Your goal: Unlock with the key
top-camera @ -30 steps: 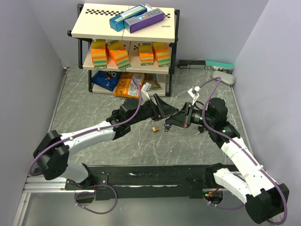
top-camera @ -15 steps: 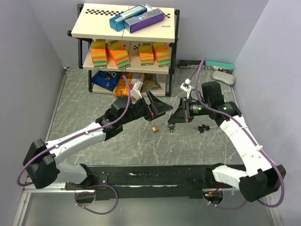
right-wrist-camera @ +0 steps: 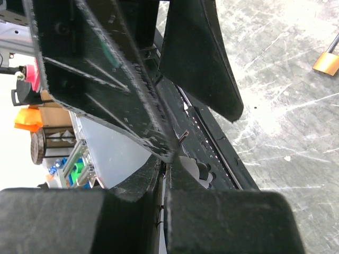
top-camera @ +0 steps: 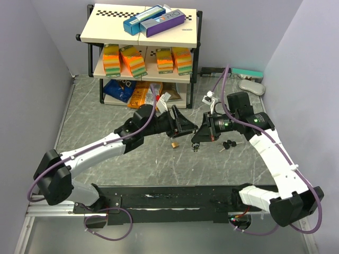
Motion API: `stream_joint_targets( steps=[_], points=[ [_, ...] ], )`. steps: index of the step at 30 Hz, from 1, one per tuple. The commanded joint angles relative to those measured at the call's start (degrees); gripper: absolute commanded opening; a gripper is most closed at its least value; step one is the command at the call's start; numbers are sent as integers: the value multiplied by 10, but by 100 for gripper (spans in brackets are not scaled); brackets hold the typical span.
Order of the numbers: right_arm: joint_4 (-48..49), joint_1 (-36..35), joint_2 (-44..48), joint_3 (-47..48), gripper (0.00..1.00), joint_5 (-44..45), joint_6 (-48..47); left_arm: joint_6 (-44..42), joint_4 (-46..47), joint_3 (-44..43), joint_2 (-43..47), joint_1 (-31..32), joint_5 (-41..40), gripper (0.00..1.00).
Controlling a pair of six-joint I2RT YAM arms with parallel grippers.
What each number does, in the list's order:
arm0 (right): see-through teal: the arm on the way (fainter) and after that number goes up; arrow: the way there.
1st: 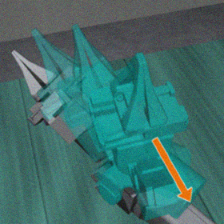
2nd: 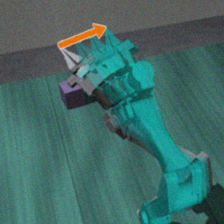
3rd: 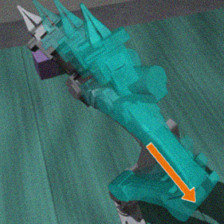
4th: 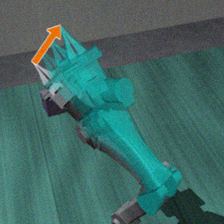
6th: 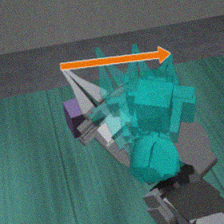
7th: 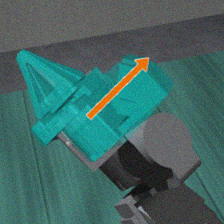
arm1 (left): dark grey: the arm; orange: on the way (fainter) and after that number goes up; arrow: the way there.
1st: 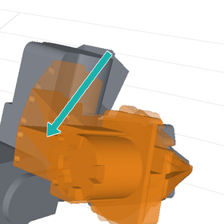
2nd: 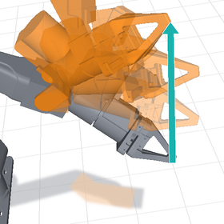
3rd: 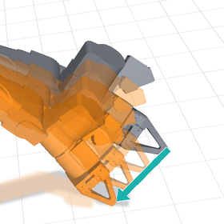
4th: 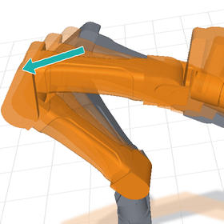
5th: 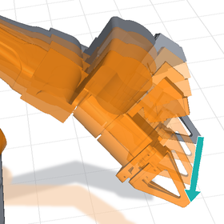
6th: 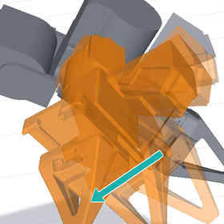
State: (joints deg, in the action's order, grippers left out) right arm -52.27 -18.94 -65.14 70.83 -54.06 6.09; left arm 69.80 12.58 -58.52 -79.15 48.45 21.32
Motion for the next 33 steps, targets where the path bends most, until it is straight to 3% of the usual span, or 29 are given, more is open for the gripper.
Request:
stream_joint_targets(
  steps=[1,5,15,21,24,28,30,31,33],
  points=[
    [-12,-8,-2,26,0,-7,-16,0,11,-32,-13,-1,28,60],
    [-15,-12,-5,27,0,-5,-20,1,15,-40,-23,-1,38,51],
    [2,-10,-2,8,0,-15,-16,2,19,-38,-24,-1,40,1],
    [30,-8,7,-10,1,-5,0,-1,25,-30,-9,-1,25,1],
    [45,-2,19,-19,16,-1,15,-5,24,-21,11,-1,-2,1],
    [114,29,50,-51,54,-28,53,-5,29,0,50,-2,-53,1],
    [151,49,72,-70,59,-48,95,-5,35,12,70,-3,-67,1],
    [176,67,91,-92,66,-63,111,-4,38,17,76,-3,-79,1],
    [244,81,108,-115,67,-70,163,2,49,31,94,-3,-90,1]
  ],
)
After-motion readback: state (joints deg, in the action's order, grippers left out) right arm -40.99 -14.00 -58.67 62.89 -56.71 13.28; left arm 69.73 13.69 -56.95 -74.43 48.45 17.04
